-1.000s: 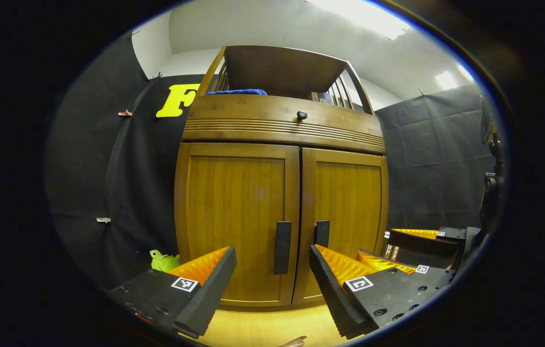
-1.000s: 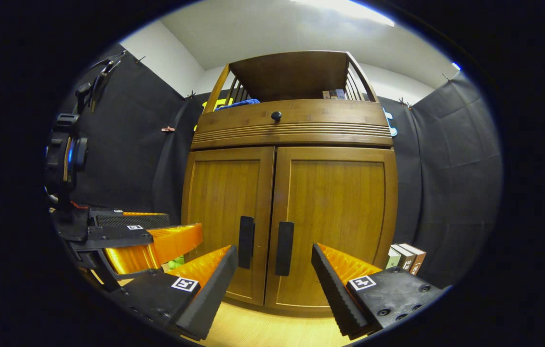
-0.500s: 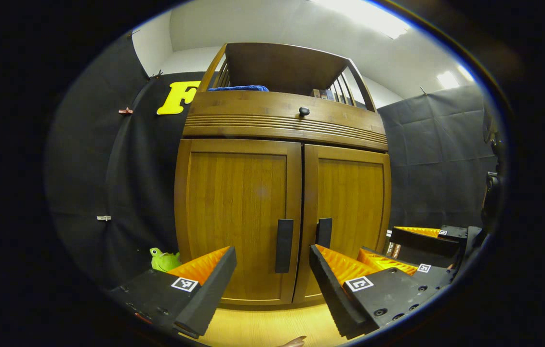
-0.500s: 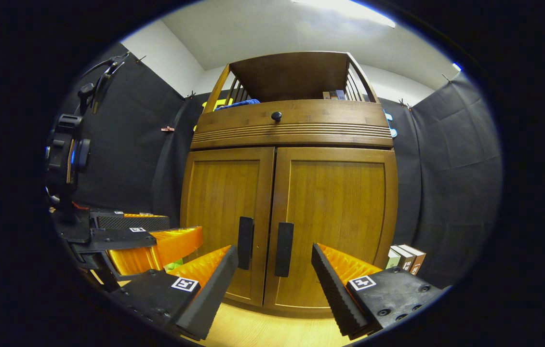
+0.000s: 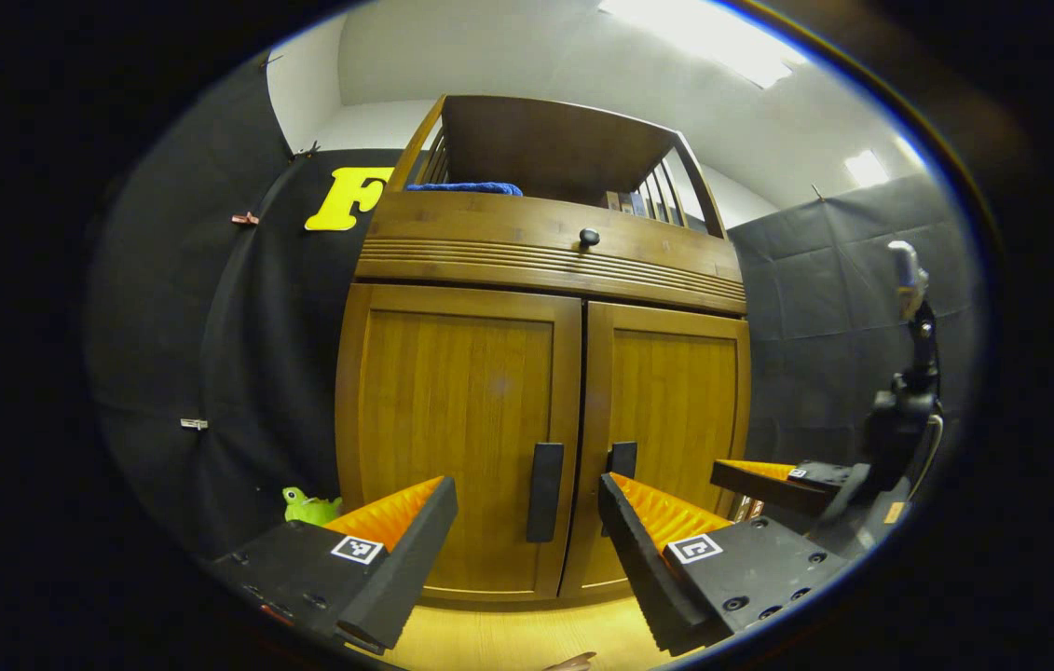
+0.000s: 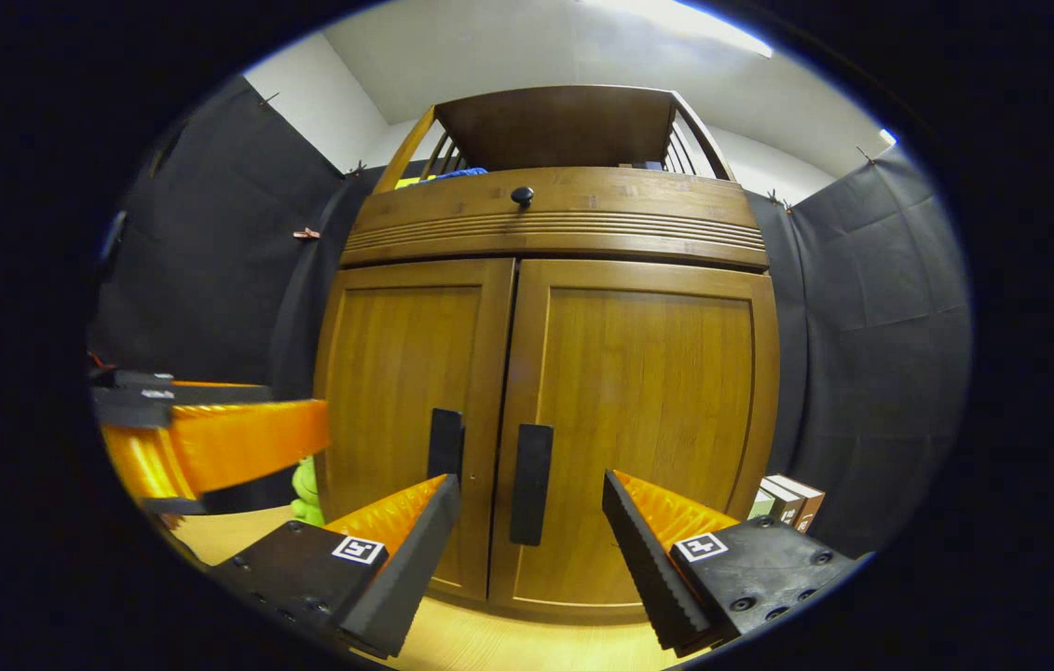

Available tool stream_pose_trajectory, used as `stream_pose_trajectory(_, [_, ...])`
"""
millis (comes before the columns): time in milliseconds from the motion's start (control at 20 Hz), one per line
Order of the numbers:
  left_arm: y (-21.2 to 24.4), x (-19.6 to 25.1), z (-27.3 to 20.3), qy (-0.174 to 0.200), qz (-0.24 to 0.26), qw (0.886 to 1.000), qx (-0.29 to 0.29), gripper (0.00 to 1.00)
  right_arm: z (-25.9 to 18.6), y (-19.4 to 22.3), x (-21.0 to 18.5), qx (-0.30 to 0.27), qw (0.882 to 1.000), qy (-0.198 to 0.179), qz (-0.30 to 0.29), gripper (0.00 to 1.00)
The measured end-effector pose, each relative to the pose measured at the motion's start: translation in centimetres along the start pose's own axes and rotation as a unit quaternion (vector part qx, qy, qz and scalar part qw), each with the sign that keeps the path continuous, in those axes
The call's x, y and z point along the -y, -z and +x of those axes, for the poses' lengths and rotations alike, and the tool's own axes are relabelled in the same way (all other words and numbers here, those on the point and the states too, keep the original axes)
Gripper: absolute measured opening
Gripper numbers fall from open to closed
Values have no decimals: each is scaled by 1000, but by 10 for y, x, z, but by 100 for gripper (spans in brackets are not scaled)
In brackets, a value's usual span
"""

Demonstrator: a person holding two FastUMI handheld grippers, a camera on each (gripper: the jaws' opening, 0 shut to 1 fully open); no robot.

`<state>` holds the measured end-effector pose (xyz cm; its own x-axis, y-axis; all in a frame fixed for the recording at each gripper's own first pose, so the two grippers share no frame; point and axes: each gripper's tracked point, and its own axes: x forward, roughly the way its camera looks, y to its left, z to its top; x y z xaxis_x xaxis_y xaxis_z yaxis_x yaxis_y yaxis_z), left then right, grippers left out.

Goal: Open the right door of the double-door shoe cabinet with the right hand, and open the left door with the left hand.

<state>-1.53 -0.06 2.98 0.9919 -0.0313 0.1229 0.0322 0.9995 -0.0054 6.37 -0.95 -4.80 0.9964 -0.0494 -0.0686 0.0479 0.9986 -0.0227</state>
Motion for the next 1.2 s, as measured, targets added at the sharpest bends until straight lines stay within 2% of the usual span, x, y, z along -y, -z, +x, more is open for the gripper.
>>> stream_pose_trajectory(250, [-4, -4, -19, -2, 14, 1000, 14, 96, 43, 32, -13, -38, 999, -10, 29, 95])
stream_pose_trajectory(500, [-3, -6, -25, -1, 17, 1000, 13, 95, 76, 40, -12, -37, 999, 16, 15, 96])
stream_pose_trajectory(700, [3, -5, -28, 5, 23, 1000, 7, 96, 100, 50, -10, -43, 999, 22, 8, 95])
stream_pose_trajectory(800, [9, -12, -29, 1, 25, 1000, -1, 96, 105, 58, -10, -51, 998, 28, 5, 95])
stream_pose_trajectory(1000, [10, -22, -27, -7, 28, 1000, -4, 95, 107, 51, -13, -30, 999, 39, -16, 93])
stream_pose_trajectory(1100, [12, -22, -26, -6, 24, 1000, -5, 95, 106, 51, -9, -30, 999, 40, -20, 89])
stream_pose_trajectory(1150, [12, -24, -27, -7, 22, 1000, -4, 95, 105, 51, -11, -30, 999, 35, -17, 83])
stream_pose_trajectory(1200, [11, -25, -28, -9, 21, 1000, -2, 95, 106, 51, -8, -32, 999, 39, -16, 83])
